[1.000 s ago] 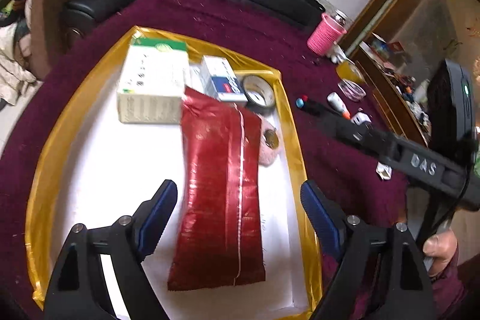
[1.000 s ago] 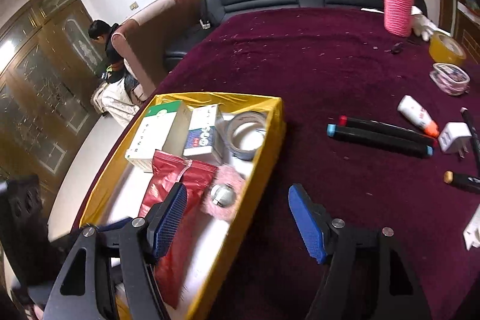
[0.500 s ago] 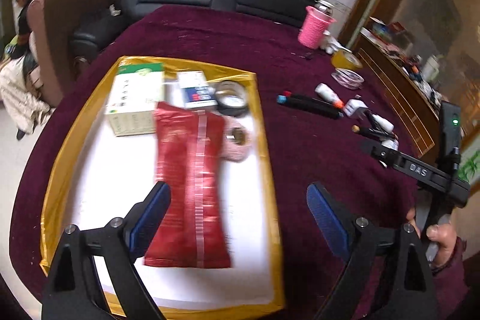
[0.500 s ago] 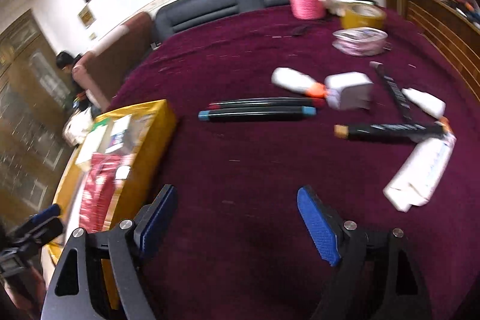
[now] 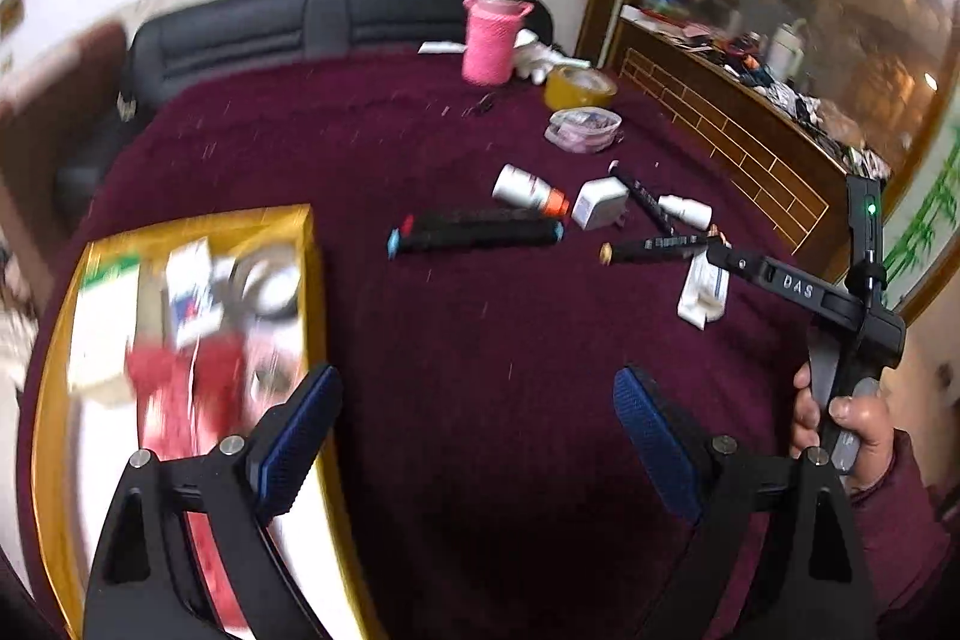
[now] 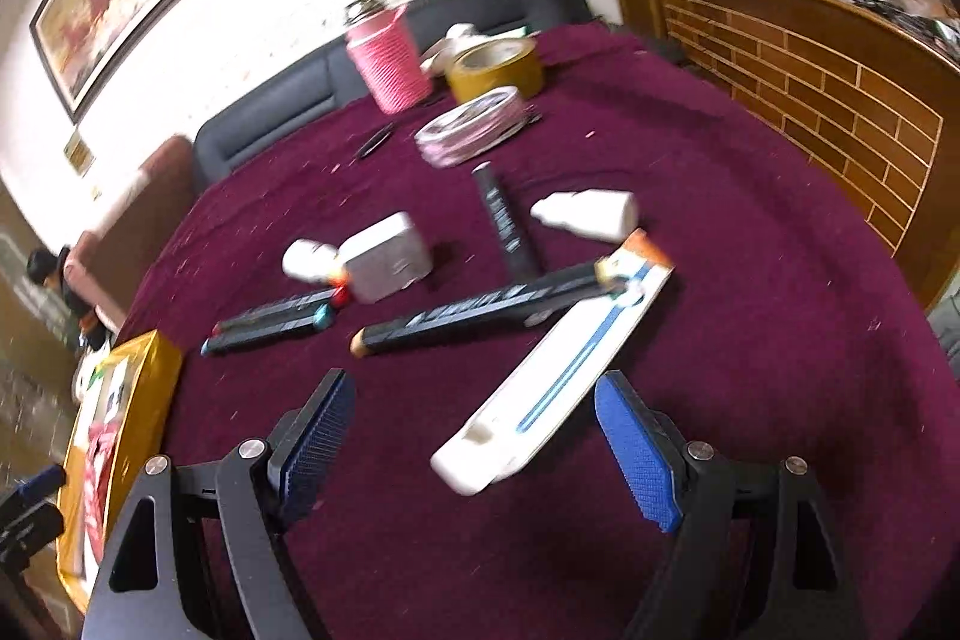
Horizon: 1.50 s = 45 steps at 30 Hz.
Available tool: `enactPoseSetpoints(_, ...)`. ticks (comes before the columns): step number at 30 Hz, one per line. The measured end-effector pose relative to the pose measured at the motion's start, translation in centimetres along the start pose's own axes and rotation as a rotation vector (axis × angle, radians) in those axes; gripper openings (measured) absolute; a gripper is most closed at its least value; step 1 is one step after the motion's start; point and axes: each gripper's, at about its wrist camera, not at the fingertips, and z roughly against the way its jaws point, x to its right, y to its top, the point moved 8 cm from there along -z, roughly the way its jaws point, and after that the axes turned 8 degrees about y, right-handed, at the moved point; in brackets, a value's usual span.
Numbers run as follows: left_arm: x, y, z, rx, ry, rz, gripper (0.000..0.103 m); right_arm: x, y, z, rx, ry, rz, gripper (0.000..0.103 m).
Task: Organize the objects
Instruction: 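Reach to the black marker with red cap and grasp it with the left gripper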
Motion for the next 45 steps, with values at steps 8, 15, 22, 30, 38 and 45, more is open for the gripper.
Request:
enactPoseSetpoints(8, 3.0, 6.3, -9.2, -0.039, 0.007, -0.143, 0.091, 2.8, 0.5, -0.6, 0.05, 0.045, -0.091, 0.086)
enactPoseSetpoints(15, 4.0, 8.2, -17.9, -0.17, -0.039, -0.156, 0.091, 2.4, 0.0, -1.6, -0.003, 0.096, -0.092, 0.089)
enactPoseSetpoints(22, 6.0, 5.4, -18.7, -0.301, -0.28, -0.119, 0.09, 2.3, -0.7, -2.4, -0.051, 0.111, -0.092, 0.09)
enactPoseSetpoints(30, 7.4, 1.4, -14.1, -0.309, -0.329, -0.143, 0.073, 2.2, -0.9, -2.6, -0.059, 0.108, -0.08, 0.091)
enactPoseSetpoints(38, 6.7, 3.0, -14.9, -0.275, -0.291, -0.024, 0.051, 2.0, -1.0, -2.6, -0.062, 0.094, -0.059, 0.092)
enactPoseSetpoints(45, 8.7, 3.6, -15.7, -0.235, -0.161, -0.072, 0.061, 2.1, -1.0, -2.6, -0.063, 0.095, -0.06, 0.092)
